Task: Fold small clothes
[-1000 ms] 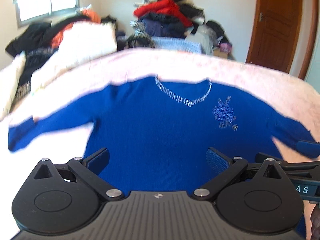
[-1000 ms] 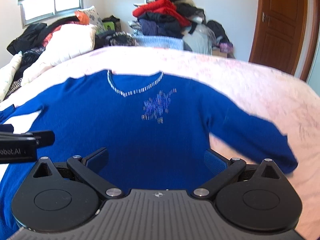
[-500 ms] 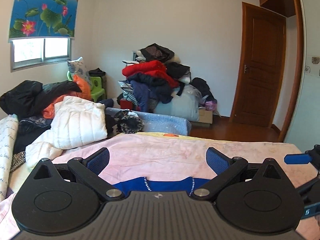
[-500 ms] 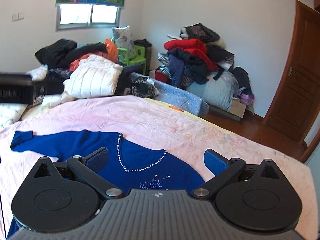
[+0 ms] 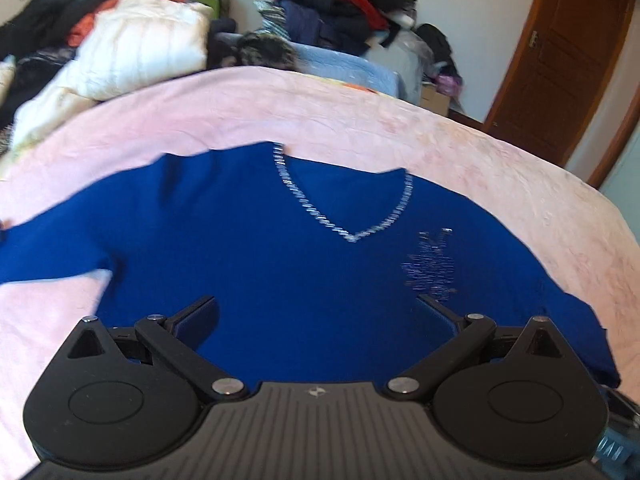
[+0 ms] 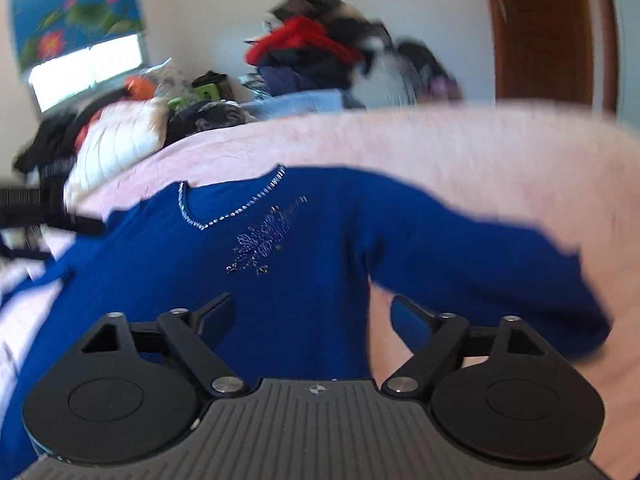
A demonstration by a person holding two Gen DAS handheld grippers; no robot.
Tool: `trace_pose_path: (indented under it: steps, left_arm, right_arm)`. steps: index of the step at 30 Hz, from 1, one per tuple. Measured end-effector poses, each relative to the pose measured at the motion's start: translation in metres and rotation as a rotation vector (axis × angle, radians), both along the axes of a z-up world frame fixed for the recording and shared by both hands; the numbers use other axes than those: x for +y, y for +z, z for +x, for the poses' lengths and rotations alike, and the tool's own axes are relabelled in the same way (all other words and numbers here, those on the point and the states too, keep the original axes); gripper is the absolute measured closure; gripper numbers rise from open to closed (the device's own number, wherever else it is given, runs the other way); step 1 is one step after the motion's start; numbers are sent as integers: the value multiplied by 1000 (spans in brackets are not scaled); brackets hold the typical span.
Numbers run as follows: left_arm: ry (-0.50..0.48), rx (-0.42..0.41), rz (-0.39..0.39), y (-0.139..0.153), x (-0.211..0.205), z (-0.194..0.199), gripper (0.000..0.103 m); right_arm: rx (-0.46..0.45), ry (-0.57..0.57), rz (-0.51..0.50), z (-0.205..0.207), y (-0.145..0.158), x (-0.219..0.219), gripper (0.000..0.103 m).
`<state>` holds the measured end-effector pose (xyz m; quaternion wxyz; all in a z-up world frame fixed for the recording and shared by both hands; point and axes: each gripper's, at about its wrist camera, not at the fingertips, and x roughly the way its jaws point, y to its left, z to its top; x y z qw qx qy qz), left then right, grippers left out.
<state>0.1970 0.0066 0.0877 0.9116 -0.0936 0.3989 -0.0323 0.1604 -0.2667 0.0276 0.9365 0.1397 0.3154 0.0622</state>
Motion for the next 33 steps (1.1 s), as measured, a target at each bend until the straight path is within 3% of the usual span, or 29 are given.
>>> trace_pose_path:
  steps: [4, 8, 13, 14, 18, 21, 24, 27, 29, 32, 33]
  left_arm:
    - [-114, -3, -160, 2, -32, 23, 0]
    - [-144, -4, -188, 2, -62, 45, 0]
    - [-172, 2, -197, -2, -79, 60, 0]
    - [-176, 2, -190, -4, -81, 62, 0]
    - [-180, 6, -184, -9, -83, 68, 0]
    - [-184, 23, -223, -13, -85, 74, 0]
    - [-194, 79, -349, -16, -87, 85, 0]
    - [-250, 179, -532, -24, -95, 101, 0]
    - [-322, 269, -632, -33, -111, 113, 0]
    - [-372, 369, -683, -47, -138, 122, 1]
    - [-384, 396, -693, -51, -147, 125, 7]
  right_arm:
    - [44, -155, 341, 24, -10, -52, 21]
    - [163, -235, 708, 56, -45, -89, 44]
    - [259, -331, 895, 81, -78, -96, 48]
    - [276, -360, 923, 83, -83, -97, 53]
    - [288, -457, 1012, 80, -91, -105, 57]
    - [270, -499, 1004, 83, -91, -103, 57]
    - [253, -510, 1007, 85, -93, -101, 93]
    - [182, -498, 1008, 75, -92, -103, 93]
    - [118, -451, 941, 69, -82, -102, 93]
    - [18, -347, 846, 65, -62, -99, 93]
    - [-6, -309, 830, 63, -57, -98, 93]
